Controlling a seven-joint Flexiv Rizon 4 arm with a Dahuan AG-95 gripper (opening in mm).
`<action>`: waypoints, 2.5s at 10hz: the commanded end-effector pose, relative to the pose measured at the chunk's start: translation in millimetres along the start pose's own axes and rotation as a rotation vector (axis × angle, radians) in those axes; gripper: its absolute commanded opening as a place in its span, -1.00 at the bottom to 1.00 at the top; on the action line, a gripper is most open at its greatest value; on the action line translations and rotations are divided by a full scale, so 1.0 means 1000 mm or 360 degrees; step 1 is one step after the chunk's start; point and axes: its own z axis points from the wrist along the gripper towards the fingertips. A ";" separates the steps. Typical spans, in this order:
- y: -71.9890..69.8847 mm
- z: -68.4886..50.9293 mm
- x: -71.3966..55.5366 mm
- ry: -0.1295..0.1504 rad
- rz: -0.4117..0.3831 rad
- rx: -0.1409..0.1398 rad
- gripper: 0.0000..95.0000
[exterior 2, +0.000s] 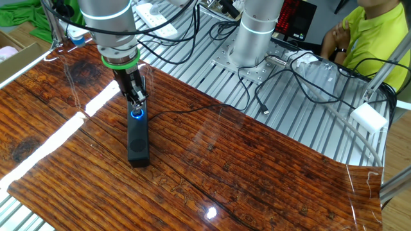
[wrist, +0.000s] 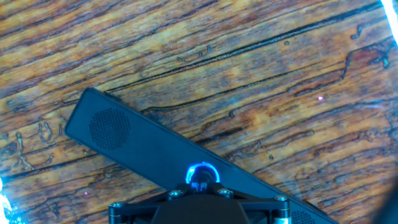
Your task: Turn the knob to decrease the volume of the speaker
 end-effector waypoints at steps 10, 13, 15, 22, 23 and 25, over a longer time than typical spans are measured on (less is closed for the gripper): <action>0.001 0.004 -0.007 0.0002 0.0055 -0.0004 -1.00; 0.001 0.003 -0.009 0.0003 0.0271 0.0002 -1.00; 0.001 0.003 -0.009 -0.0001 0.0441 0.0003 -1.00; 0.001 0.003 -0.009 0.0010 0.1180 0.0002 -1.00; 0.001 0.002 -0.009 0.0009 0.1294 0.0006 -1.00; 0.001 0.001 -0.011 -0.0002 0.1518 0.0014 -1.00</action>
